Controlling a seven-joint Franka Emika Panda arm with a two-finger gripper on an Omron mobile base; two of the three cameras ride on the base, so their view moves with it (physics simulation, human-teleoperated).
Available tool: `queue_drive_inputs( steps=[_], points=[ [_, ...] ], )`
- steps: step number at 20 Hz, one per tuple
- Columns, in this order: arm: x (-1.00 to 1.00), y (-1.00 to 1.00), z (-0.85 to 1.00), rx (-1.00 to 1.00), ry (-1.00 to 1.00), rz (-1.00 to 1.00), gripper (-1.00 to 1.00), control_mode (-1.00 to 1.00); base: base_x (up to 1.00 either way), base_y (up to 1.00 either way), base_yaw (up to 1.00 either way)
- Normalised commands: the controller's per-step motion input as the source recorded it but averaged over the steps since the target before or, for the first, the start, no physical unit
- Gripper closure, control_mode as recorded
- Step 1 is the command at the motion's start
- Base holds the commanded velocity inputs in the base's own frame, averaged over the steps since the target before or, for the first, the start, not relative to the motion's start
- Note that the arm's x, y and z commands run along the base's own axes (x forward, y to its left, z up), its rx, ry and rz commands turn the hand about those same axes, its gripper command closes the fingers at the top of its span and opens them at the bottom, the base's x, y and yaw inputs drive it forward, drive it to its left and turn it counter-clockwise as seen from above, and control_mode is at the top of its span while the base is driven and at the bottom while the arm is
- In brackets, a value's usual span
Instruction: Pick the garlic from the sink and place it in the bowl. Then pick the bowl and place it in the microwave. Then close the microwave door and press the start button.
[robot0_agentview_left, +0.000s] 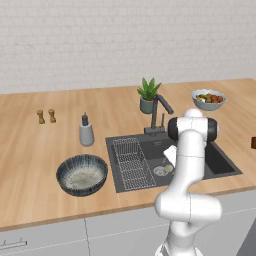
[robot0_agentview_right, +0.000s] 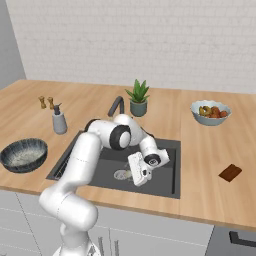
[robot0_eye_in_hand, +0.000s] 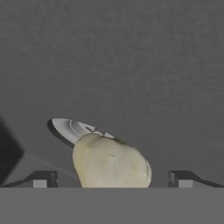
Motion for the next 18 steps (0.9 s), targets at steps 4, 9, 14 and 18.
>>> queue_drive_inputs(
  steps=[4,9,14,18],
  points=[
    [0.32,0.00,-0.41,-0.05,0.00,-0.05,-1.00,-1.00,0.00,0.00,0.00],
    [0.05,0.00,-0.23,-0.03,0.00,-0.02,1.00,-1.00,0.00,0.00,0.00],
    [-0.30,-0.01,0.22,-0.01,-0.02,0.00,1.00,-1.00,0.00,0.00,0.00],
    [-0.82,-0.03,0.97,0.01,-0.21,0.01,1.00,-1.00,0.00,0.00,0.00]
  ],
)
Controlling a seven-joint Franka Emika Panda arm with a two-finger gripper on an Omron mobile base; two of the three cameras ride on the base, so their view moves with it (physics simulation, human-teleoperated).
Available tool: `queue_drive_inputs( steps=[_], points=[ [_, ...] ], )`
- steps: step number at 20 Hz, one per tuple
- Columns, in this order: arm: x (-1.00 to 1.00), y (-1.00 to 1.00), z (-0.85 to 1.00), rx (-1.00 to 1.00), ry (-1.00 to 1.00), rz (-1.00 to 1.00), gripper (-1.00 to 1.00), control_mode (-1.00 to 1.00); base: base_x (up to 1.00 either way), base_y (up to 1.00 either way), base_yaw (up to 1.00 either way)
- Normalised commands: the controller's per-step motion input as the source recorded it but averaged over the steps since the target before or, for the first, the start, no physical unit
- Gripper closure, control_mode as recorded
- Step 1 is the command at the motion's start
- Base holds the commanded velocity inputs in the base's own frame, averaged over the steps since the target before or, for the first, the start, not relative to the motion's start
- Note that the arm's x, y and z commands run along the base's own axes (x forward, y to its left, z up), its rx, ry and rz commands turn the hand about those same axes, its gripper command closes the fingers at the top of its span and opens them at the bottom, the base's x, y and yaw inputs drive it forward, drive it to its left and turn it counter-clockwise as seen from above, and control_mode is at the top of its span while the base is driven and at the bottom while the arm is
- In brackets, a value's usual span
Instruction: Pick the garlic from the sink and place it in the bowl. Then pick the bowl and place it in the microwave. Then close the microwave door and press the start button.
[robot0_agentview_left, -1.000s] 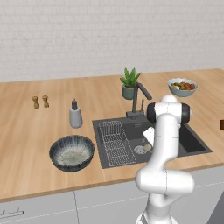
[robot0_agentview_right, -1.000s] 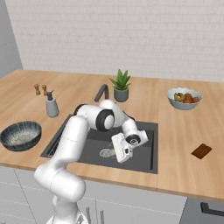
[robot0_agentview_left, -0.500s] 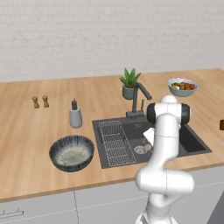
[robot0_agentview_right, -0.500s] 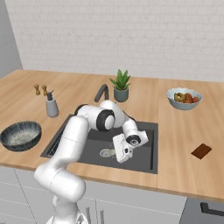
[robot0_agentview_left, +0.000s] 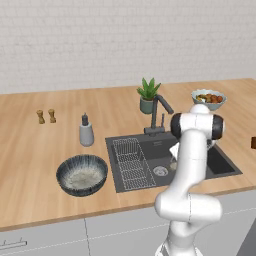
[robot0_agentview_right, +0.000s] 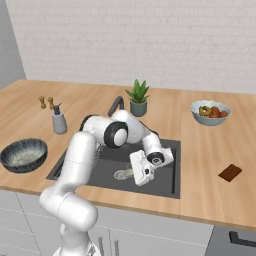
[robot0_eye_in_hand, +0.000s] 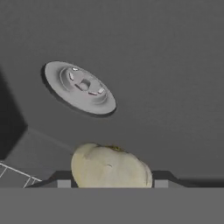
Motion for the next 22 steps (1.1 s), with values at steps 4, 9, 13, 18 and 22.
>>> queue_drive_inputs(
  steps=[4,9,13,18,22],
  points=[
    [-0.99,-0.10,1.00,-0.04,-0.25,0.07,1.00,-1.00,0.00,0.00,0.00],
    [-1.00,-0.03,1.00,-0.15,-0.27,0.15,1.00,-1.00,0.00,0.00,0.00],
    [-1.00,0.12,1.00,-0.19,-0.22,0.13,1.00,-1.00,0.00,0.00,0.00],
    [-0.96,0.78,1.00,-0.14,-0.14,0.19,1.00,-1.00,0.00,0.00,0.00],
    [-0.75,1.00,0.82,-0.13,-0.02,0.16,1.00,-1.00,0.00,0.00,0.00]
  ],
)
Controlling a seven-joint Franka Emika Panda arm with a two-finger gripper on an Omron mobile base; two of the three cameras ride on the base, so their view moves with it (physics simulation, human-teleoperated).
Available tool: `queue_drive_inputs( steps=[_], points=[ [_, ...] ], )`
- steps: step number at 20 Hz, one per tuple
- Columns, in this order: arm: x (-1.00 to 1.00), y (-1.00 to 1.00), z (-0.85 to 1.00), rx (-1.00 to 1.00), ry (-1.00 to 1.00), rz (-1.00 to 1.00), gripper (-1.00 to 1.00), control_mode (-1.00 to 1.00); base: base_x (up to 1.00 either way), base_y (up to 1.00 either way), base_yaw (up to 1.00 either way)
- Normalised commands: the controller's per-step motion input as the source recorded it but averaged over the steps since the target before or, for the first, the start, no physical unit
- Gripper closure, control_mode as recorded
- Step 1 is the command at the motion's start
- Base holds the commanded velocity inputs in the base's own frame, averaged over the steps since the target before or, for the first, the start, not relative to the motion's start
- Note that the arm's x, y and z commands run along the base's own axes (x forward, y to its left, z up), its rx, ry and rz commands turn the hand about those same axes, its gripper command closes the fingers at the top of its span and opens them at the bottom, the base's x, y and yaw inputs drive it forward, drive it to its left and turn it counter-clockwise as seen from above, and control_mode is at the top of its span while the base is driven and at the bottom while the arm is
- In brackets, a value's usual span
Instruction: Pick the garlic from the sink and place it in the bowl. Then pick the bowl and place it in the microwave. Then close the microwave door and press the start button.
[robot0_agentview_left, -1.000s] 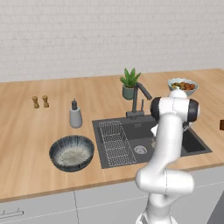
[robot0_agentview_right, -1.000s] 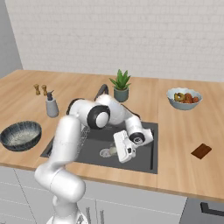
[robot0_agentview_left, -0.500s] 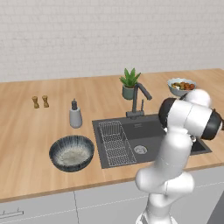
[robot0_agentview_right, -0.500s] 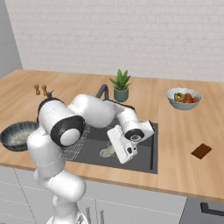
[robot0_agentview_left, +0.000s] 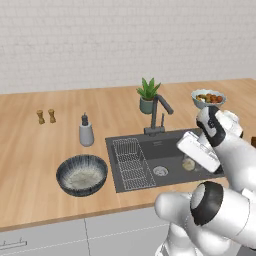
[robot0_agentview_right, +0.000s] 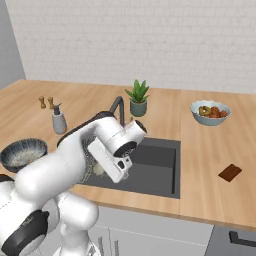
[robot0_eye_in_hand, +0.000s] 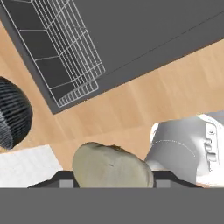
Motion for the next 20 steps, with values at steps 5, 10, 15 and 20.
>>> queue_drive_inputs(
  steps=[5,10,15,20],
  points=[
    [-0.50,1.00,0.75,-0.18,-0.13,0.04,1.00,-1.00,0.00,0.00,0.00],
    [-0.07,1.00,0.66,-0.15,-0.13,0.06,1.00,-1.00,0.00,0.00,0.00],
    [0.25,1.00,0.51,-0.15,0.00,0.07,1.00,-1.00,0.00,0.00,0.00],
    [0.67,1.00,0.28,-0.14,0.00,0.01,1.00,-1.00,0.00,0.00,0.00]
  ],
)
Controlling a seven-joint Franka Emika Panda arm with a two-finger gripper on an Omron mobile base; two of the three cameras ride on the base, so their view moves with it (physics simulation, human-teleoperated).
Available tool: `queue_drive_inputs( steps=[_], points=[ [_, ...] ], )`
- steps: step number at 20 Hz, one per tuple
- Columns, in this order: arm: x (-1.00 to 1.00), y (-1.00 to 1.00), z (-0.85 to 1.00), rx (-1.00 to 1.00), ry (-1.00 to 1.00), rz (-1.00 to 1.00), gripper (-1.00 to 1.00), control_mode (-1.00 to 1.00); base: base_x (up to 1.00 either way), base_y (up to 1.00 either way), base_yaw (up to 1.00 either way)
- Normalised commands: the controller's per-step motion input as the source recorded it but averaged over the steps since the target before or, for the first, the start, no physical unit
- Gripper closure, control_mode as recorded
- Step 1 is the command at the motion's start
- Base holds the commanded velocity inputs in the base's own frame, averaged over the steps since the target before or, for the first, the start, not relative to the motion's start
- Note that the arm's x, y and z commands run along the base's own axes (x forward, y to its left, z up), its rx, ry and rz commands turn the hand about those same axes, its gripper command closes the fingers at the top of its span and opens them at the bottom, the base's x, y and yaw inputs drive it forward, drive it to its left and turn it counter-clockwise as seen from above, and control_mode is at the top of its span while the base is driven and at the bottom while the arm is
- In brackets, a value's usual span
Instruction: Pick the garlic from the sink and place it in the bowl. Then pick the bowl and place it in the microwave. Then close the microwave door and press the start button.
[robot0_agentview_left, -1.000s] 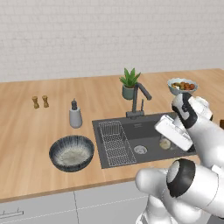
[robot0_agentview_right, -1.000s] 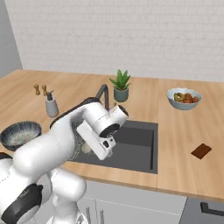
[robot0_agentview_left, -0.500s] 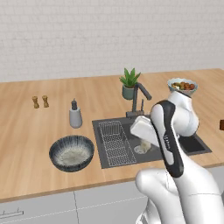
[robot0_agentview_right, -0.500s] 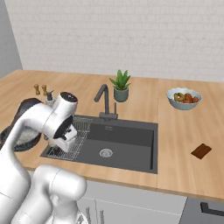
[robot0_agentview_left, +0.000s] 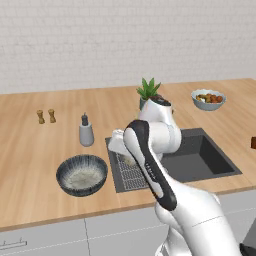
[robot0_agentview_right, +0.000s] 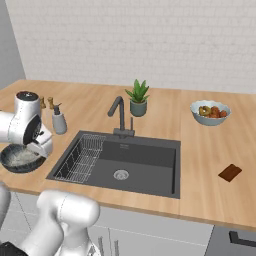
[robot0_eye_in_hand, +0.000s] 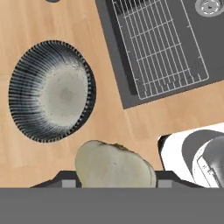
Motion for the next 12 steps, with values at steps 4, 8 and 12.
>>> queue_drive_inputs(
  steps=[4,8,12],
  points=[
    [1.00,1.00,-0.54,-0.30,0.00,0.00,1.00,-1.00,0.00,0.00,0.00],
    [0.76,0.87,-0.41,-0.14,0.00,0.00,1.00,-1.00,0.00,0.00,0.00],
    [0.79,0.57,-0.76,0.00,0.16,0.00,1.00,-1.00,0.00,0.00,0.00]
  ],
)
